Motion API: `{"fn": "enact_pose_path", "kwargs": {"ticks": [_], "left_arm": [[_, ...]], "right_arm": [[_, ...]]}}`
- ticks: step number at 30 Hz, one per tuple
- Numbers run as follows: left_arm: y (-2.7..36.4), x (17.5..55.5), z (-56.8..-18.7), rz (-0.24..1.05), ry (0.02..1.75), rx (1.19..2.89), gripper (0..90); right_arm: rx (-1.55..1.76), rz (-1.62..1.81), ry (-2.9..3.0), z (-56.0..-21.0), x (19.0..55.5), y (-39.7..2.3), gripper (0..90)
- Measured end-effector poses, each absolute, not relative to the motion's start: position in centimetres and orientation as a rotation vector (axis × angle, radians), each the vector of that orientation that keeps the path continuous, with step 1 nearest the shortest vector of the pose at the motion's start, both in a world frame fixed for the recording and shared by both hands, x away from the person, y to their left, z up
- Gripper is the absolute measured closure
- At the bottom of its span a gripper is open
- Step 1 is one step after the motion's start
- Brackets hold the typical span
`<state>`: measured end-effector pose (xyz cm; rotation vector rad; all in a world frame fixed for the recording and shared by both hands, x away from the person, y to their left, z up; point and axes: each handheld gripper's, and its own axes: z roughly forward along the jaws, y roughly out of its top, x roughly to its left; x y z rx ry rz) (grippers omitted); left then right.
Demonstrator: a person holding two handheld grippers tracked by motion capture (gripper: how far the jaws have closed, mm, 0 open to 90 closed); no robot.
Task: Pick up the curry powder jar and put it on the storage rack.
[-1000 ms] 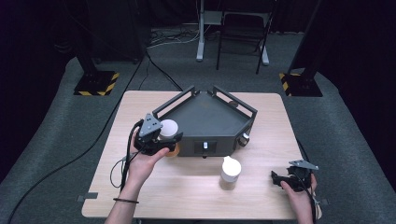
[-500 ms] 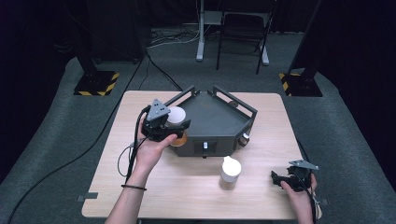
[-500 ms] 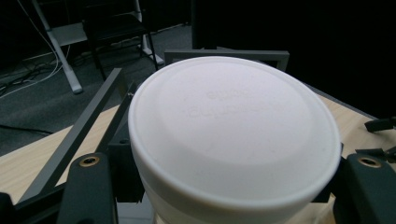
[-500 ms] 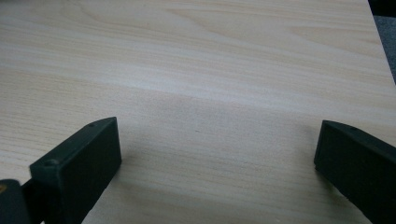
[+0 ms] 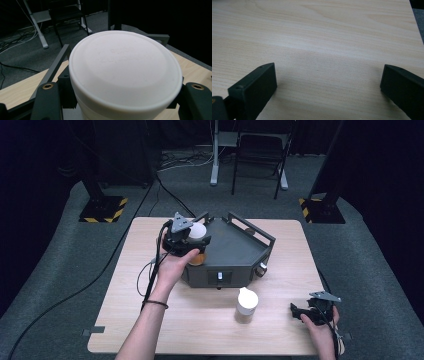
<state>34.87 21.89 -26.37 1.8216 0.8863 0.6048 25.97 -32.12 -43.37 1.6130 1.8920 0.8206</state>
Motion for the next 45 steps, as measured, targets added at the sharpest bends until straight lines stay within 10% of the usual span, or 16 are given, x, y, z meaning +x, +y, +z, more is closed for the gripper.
{"fn": "enact_pose_path", "kwargs": {"ticks": [35, 45], "left_arm": [[22.1, 38.5, -28.2, 0.540, 1.024, 1.812, 33.3], [23.0, 38.3, -27.9, 0.517, 1.038, 1.822, 19.8]], "right_arm": [[1.611, 0.821, 1.893, -43.4, 26.0, -32.1, 0.0], [1.611, 0.821, 1.893, -43.4, 26.0, -32.1, 0.0]]}}
